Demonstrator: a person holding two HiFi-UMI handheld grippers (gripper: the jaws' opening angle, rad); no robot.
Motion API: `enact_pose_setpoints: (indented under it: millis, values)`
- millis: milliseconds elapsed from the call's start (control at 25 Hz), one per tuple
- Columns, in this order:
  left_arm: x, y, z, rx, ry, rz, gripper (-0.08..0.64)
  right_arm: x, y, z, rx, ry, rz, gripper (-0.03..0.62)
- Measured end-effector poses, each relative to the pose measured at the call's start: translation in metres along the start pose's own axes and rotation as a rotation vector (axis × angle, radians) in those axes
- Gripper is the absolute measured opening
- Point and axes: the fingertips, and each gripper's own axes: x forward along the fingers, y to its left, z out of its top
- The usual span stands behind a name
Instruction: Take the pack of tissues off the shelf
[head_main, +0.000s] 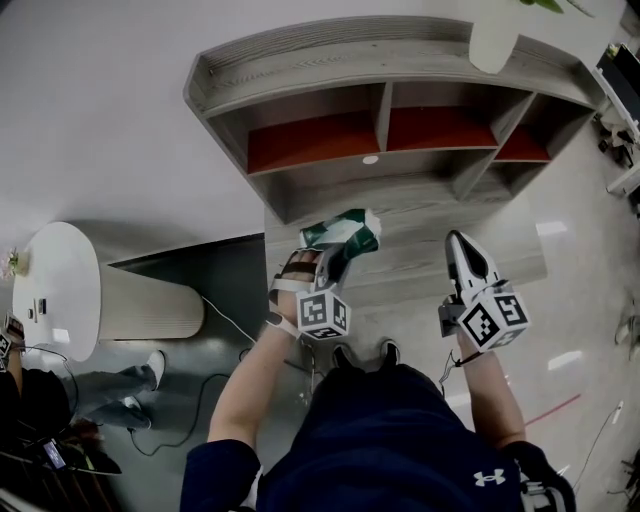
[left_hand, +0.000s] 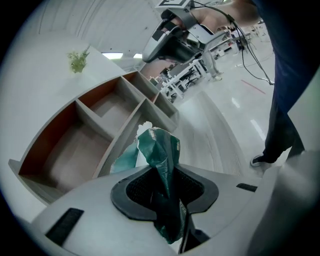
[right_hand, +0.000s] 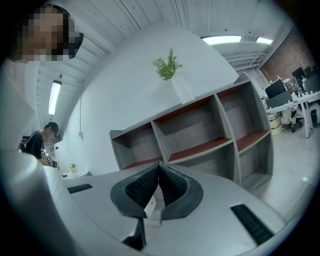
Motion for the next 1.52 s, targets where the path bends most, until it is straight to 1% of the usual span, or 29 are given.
enact_pose_setpoints:
  millis: [200, 320, 640, 880, 1040, 1200, 1520]
  values:
    - [0.015, -0.028, -0.015, 0.003, 0.007, -0.026, 0.115, 0.002, 0.0, -0.002, -0.004, 0.009, -0.009, 0.012]
    - [0.028, -0.046, -0.027, -0.009, 0.019, -0.05, 0.115, 0.003, 0.001, -0.004, -0.005, 0.02, -0.015, 0.012]
    - [0.058, -0.089, -0.059, -0.026, 0.061, -0.132, 0.115, 0.006, -0.004, -0.01, -0.009, 0.05, -0.044, 0.012]
    - [0.081, -0.111, -0.078, -0.02, 0.065, -0.17, 0.115, 0.013, -0.007, -0.017, -0.011, 0.071, -0.062, 0.012]
    - [0.094, -0.129, -0.087, -0.022, 0.072, -0.218, 0.115, 0.017, -0.006, -0.022, -0.013, 0.088, -0.067, 0.012]
    - [0.106, -0.143, -0.097, 0.008, 0.095, -0.249, 0.117, 0.02, -0.007, -0.025, -0.015, 0.098, -0.072, 0.012]
    - [0.118, -0.163, -0.11, -0.03, 0.16, -0.351, 0.132, 0.027, -0.006, -0.025, -0.018, 0.105, -0.075, 0.012]
